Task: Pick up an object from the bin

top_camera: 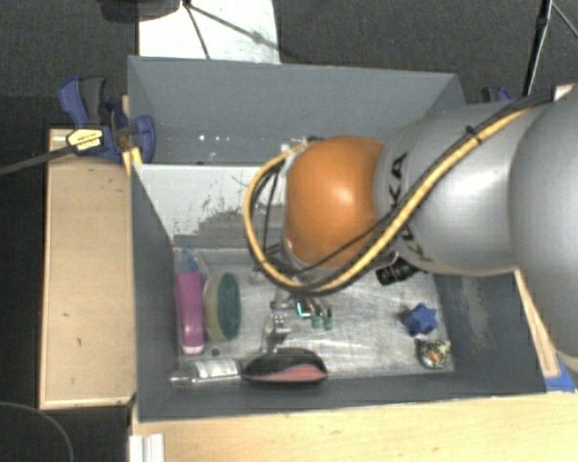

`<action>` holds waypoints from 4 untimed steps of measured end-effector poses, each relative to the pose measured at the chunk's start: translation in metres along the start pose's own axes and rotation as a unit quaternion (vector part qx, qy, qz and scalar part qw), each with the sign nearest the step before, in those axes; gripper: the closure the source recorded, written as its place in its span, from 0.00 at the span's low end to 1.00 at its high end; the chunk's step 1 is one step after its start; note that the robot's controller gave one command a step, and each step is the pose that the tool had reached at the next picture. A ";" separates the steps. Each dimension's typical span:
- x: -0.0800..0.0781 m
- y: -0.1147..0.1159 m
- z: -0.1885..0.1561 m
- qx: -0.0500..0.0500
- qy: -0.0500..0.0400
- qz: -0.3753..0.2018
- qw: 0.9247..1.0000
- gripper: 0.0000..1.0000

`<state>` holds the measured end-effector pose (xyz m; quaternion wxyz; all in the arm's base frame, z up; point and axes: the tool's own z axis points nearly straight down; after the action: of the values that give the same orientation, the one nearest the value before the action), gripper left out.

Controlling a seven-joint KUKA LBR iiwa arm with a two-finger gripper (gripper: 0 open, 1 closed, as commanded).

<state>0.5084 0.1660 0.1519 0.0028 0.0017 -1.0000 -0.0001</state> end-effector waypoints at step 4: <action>0.007 -0.017 0.062 0.000 -0.011 -0.339 0.941 0.00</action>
Offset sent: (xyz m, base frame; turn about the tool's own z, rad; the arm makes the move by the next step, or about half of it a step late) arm -0.0207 -0.0040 -0.0819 -0.5208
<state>0.5016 0.1491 0.0897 -0.0087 0.3407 -0.9401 -0.0005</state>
